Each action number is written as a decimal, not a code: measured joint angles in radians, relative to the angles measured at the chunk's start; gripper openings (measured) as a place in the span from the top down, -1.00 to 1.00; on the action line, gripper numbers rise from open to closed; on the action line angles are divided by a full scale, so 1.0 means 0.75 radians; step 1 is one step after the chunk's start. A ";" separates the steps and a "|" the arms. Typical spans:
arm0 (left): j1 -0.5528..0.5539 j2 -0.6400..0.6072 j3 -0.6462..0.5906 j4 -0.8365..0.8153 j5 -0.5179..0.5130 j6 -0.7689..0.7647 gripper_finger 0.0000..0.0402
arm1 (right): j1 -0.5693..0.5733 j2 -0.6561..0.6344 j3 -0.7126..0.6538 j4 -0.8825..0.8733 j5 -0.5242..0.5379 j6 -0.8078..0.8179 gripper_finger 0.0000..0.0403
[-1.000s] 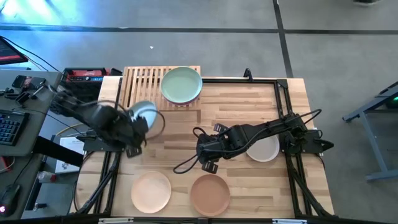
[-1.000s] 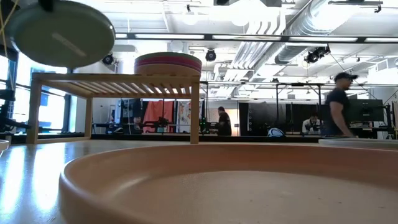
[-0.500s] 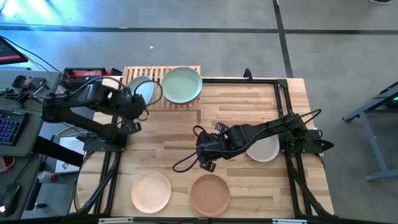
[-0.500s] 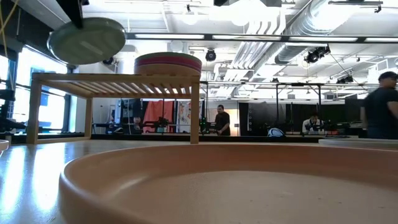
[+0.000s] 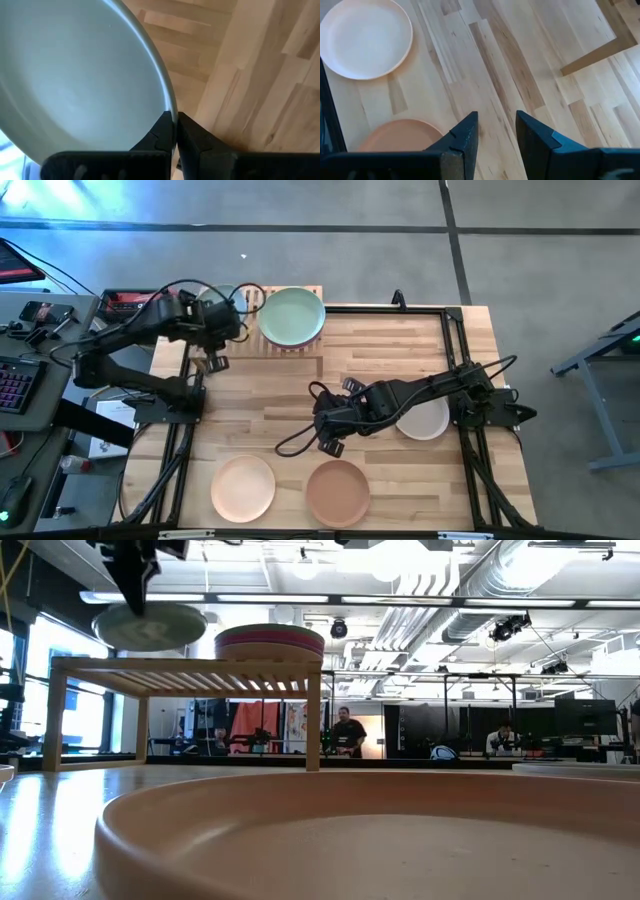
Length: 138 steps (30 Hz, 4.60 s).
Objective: Place and stack plates onto a shelf
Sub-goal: Put the blue plate on the shelf, then stack the gray plate on top of the blue plate on the shelf
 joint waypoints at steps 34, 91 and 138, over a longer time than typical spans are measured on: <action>0.182 0.370 0.000 0.001 0.067 0.065 0.98 | -0.001 0.000 0.000 -0.048 -0.050 -0.030 0.47; -0.171 0.014 -0.041 0.079 0.620 -0.639 0.62 | -0.095 -0.011 -0.533 -0.279 -0.323 0.066 0.47; -0.366 0.012 -0.226 0.273 0.611 -0.744 0.62 | -0.136 -0.571 -1.705 0.589 -0.377 0.711 0.47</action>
